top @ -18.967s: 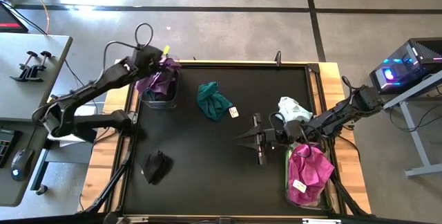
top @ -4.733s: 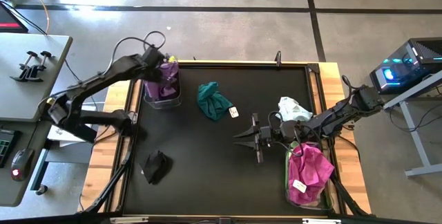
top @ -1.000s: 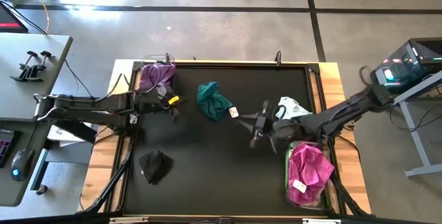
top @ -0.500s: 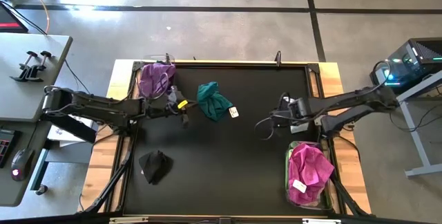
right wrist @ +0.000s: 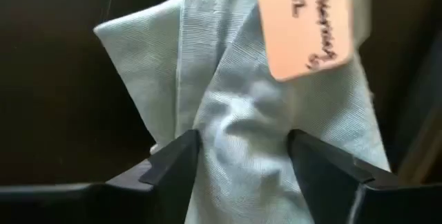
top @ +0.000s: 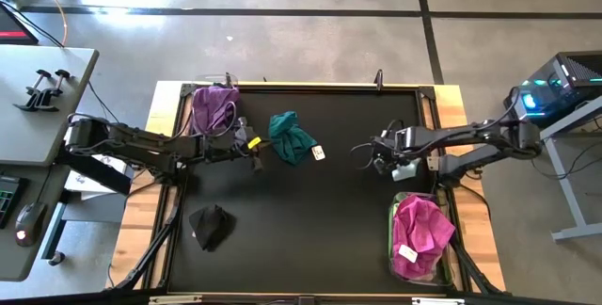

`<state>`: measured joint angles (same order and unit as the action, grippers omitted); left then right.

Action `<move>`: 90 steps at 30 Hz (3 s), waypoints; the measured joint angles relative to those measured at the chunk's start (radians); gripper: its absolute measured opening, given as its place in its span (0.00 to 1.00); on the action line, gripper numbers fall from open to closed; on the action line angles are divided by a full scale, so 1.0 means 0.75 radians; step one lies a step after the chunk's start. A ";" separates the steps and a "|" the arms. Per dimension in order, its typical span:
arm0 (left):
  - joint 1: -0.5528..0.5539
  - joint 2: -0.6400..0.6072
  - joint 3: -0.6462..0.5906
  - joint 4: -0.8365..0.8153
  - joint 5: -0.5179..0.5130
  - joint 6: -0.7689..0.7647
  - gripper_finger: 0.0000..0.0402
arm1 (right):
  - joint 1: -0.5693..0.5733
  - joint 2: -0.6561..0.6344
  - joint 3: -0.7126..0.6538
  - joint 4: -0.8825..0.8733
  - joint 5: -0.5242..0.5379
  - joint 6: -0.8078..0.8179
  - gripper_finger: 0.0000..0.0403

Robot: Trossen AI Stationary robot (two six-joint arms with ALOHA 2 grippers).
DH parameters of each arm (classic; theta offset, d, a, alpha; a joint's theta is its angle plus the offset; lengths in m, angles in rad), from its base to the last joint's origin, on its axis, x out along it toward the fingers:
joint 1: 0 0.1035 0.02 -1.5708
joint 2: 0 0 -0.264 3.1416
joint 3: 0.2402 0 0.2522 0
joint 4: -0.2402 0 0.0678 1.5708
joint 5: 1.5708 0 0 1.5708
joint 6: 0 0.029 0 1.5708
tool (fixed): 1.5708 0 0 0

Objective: Sort towels by color in basket
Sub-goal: Put the light blue towel into the bottom transparent bin

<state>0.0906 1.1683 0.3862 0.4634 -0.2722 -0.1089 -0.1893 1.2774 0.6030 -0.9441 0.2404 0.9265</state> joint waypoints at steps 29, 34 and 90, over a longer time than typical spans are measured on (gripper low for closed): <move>-0.047 0.005 0.001 0.016 0.000 0.008 0.00 | 1.012 -0.018 0.760 0.029 0.352 0.290 0.02; -0.083 0.005 0.001 0.007 0.000 0.010 0.00 | 1.311 -0.017 0.891 -0.179 0.309 0.846 0.02; -0.074 0.005 0.001 0.007 -0.041 0.116 0.00 | 1.406 0.311 0.531 -0.167 -0.571 1.350 0.40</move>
<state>0.0353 1.1717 0.3866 0.4686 -0.3031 -0.0219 0.8654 1.5103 1.0013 -1.0696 -0.1878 1.9387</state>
